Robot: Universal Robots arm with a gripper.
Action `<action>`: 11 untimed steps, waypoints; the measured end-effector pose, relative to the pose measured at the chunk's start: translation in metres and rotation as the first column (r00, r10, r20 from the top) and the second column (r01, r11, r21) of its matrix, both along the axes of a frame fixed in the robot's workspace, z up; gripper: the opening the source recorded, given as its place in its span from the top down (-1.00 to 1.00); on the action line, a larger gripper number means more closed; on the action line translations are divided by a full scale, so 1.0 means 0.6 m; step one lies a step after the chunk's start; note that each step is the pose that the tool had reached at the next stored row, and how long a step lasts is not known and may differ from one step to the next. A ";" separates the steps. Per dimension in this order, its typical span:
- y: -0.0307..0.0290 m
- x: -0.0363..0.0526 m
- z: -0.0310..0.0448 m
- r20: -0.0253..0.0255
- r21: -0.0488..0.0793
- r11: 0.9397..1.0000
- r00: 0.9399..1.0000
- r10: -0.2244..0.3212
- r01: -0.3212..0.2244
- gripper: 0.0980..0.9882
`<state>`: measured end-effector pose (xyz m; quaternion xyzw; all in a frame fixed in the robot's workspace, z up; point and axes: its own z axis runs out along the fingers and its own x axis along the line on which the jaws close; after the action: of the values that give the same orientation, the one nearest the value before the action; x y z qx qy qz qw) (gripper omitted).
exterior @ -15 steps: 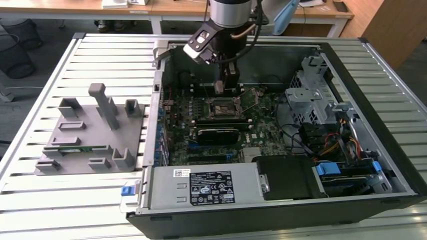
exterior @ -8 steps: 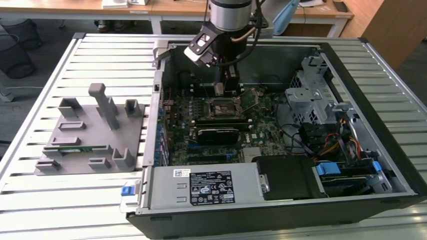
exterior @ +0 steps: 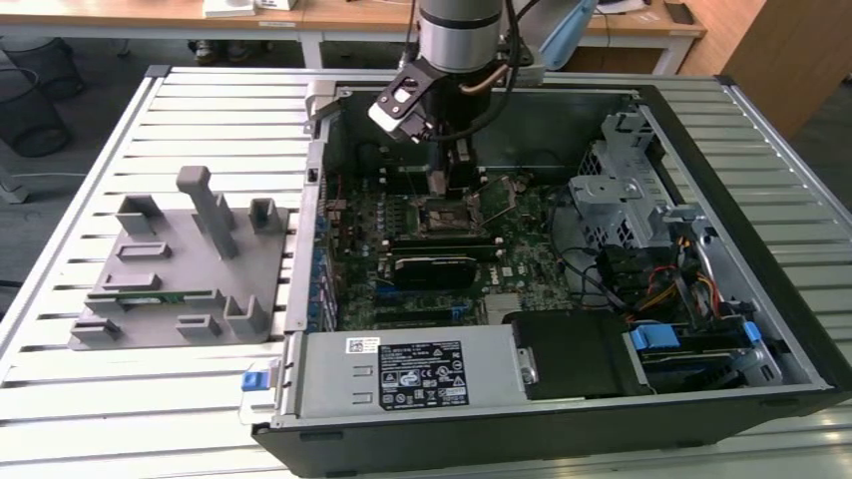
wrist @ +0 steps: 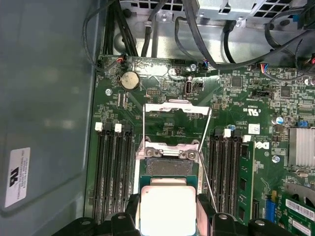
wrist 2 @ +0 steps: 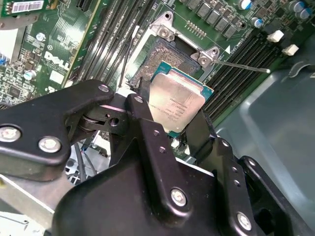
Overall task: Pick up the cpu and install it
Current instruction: 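Place the cpu into insertion slot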
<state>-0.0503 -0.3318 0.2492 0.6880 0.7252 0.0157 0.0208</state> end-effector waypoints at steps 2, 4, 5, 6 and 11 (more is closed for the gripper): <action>0.0001 0.000 -0.005 0.000 0.000 1.000 1.000 0.000 0.000 0.01; 0.0002 0.000 -0.009 0.000 0.000 1.000 1.000 0.000 0.000 0.01; 0.0002 0.000 -0.010 0.000 0.000 1.000 1.000 0.000 0.000 0.01; 0.0003 0.000 -0.012 0.000 0.000 1.000 1.000 0.000 0.000 0.01; 0.0005 0.000 0.006 0.000 0.010 1.000 1.000 -0.004 0.004 0.01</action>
<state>-0.0504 -0.3315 0.2531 0.6895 0.7239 0.0191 0.0175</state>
